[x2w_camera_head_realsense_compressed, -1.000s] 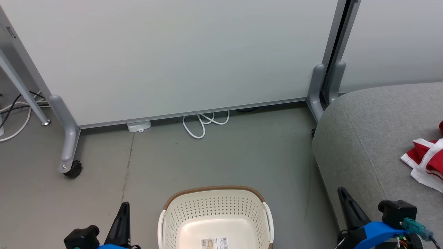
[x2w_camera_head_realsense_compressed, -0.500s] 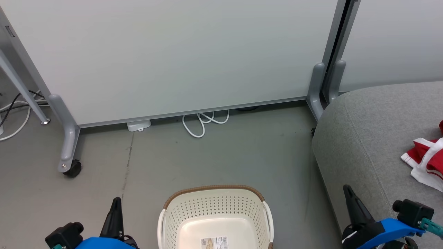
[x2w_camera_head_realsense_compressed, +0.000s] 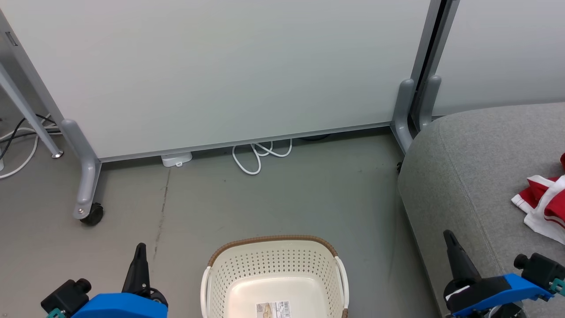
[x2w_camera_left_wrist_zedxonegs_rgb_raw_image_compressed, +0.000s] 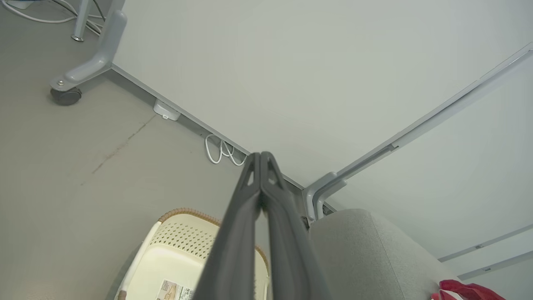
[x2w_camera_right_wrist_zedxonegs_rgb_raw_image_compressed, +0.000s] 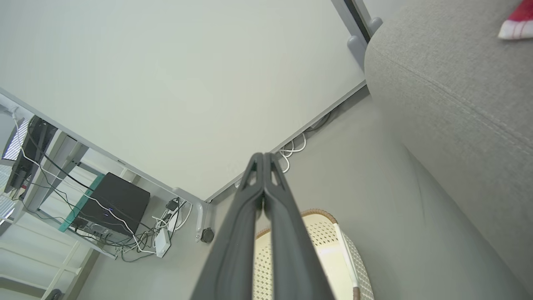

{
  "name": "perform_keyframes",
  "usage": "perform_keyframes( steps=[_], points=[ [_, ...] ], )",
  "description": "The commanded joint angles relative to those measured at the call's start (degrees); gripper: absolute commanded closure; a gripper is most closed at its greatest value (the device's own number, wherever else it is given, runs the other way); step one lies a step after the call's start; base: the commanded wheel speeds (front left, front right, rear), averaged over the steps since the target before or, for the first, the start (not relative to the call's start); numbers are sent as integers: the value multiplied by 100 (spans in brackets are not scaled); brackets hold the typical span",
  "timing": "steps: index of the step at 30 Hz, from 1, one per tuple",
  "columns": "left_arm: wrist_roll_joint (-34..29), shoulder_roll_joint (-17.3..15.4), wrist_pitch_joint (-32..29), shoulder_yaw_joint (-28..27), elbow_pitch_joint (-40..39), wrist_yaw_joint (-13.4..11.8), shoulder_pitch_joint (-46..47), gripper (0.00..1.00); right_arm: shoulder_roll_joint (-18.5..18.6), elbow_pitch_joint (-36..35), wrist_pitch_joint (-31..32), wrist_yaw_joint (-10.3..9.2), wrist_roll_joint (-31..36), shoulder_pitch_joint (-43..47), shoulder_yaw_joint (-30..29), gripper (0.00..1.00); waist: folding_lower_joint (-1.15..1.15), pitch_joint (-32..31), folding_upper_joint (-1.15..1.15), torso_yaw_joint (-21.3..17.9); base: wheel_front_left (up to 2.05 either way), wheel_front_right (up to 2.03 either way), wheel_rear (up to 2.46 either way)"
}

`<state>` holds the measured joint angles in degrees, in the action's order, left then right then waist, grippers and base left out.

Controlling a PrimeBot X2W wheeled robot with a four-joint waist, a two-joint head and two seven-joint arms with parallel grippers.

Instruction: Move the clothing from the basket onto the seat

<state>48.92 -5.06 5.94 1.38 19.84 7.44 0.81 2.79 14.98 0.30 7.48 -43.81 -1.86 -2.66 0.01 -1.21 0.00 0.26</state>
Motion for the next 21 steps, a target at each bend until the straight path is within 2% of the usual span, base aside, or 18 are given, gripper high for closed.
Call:
perform_keyframes(
  steps=[1,21],
  points=[
    [149,-7,-41,-53,-102,2,188,100,10,-96,25,1,-176,-178,-27,100,0,1,0,0,0,0,0],
    [1411,60,-408,-282,-256,4,313,100,12,-102,206,2,-1588,-272,-137,100,0,32,0,-6,0,0,0]
  ],
)
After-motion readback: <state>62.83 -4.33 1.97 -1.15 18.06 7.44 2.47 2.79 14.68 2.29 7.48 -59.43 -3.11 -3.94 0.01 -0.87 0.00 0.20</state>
